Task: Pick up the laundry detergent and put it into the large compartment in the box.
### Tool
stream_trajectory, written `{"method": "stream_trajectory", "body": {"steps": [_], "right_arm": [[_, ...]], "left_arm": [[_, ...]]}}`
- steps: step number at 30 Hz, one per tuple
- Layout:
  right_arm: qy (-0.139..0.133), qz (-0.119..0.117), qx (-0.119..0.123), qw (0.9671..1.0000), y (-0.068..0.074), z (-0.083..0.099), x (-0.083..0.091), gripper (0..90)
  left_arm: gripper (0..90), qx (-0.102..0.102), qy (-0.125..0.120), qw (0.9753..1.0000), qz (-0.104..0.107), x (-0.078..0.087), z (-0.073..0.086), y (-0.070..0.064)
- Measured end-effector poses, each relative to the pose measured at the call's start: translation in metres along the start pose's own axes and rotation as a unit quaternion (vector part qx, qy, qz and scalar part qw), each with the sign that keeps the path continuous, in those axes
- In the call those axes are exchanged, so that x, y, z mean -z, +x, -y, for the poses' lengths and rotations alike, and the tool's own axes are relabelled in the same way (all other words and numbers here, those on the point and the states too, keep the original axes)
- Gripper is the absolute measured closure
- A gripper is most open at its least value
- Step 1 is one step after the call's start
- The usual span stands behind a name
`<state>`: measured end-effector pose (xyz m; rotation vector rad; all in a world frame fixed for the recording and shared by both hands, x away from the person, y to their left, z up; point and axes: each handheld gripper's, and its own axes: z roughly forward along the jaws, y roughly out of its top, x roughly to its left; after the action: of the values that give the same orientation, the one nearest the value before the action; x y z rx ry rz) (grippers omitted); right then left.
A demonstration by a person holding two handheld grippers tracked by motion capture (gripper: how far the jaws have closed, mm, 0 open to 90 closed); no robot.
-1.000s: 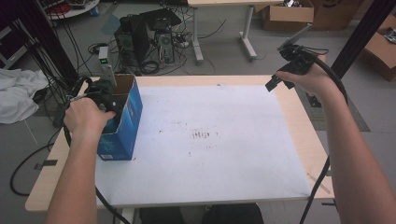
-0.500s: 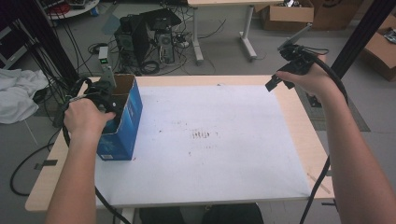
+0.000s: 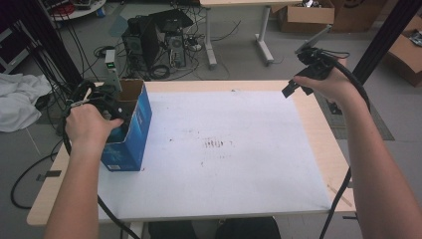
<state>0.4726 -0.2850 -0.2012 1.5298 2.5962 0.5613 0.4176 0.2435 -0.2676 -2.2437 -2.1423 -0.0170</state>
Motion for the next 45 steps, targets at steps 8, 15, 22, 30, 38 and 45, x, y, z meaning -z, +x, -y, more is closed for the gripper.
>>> {"method": "stream_trajectory", "body": {"steps": [8, 15, 22, 30, 38, 45], "right_arm": [[-0.001, 0.000, 0.002, 1.0000, 0.000, 0.000, 0.001, 19.0], [-0.003, -0.002, 0.002, 1.0000, 0.000, 0.001, 0.002, 18.7], [-0.001, -0.003, 0.000, 1.0000, -0.001, 0.000, 0.002, 18.0], [0.002, -0.002, 0.001, 1.0000, 0.001, 0.000, 0.001, 17.6], [0.000, -0.001, 0.002, 1.0000, 0.002, -0.001, 0.004, 17.6], [0.003, -0.001, 0.003, 1.0000, 0.003, -0.001, 0.002, 17.5]], "left_arm": [[19.0, -0.003, -0.009, 0.9999, -0.014, 0.013, 0.002, -0.006], [16.4, -0.025, -0.023, 0.9989, -0.033, 0.039, 0.005, -0.017], [16.1, -0.059, -0.040, 0.9961, -0.052, 0.068, 0.010, -0.040], [15.7, -0.128, -0.062, 0.9886, -0.048, 0.085, 0.011, -0.089], [15.5, -0.185, -0.069, 0.9797, -0.036, 0.086, 0.010, -0.130], [15.4, -0.234, -0.077, 0.9690, -0.018, 0.074, 0.011, -0.160]]}}
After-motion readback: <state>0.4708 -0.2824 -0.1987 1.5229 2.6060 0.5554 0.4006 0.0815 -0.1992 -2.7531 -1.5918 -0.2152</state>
